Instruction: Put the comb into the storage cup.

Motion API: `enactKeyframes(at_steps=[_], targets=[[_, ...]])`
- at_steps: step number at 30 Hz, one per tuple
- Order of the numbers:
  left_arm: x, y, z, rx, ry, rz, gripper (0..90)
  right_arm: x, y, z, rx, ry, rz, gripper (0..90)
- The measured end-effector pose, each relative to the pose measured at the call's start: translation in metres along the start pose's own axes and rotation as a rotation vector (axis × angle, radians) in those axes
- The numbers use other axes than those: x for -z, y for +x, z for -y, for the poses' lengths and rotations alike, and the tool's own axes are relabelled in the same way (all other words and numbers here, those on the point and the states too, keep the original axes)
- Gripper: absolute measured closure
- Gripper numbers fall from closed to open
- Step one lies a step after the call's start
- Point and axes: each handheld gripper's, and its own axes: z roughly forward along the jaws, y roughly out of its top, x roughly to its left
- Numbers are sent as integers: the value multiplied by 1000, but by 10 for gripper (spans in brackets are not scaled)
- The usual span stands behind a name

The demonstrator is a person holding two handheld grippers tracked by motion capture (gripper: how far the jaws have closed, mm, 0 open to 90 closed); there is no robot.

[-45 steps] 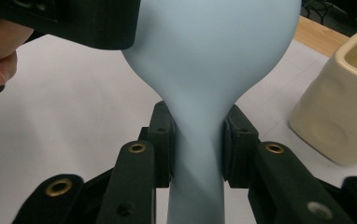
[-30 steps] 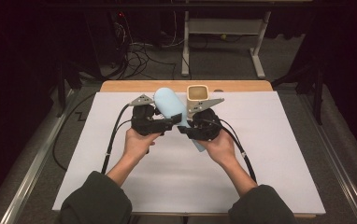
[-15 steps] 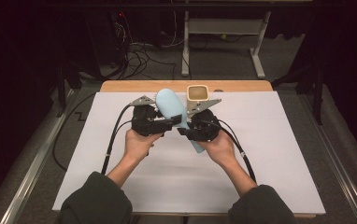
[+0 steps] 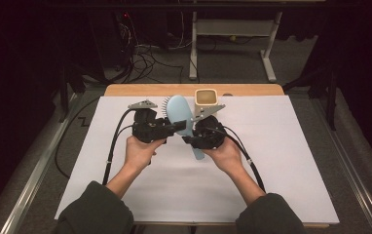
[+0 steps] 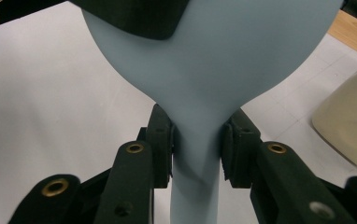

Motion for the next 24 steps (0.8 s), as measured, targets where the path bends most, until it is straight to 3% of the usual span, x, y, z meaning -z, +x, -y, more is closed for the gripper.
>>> enactKeyframes(at_steps=[5, 8, 13, 16, 24], targets=[[0, 1, -2, -15, 5, -22, 533, 0, -3, 1, -35, -21, -12, 620], [-4, 3, -2, -9, 12, -26, 534, 2, -5, 3, -40, -17, 17, 496], [-8, 3, -2, -11, 20, -38, 534, 13, -9, 18, -38, -73, 57, 370], [-10, 2, -4, -13, 24, -47, 534, 21, -12, 29, -40, -79, 81, 346], [-12, 0, -10, -27, 23, -75, 532, 59, -26, 69, -95, -184, 116, 340]])
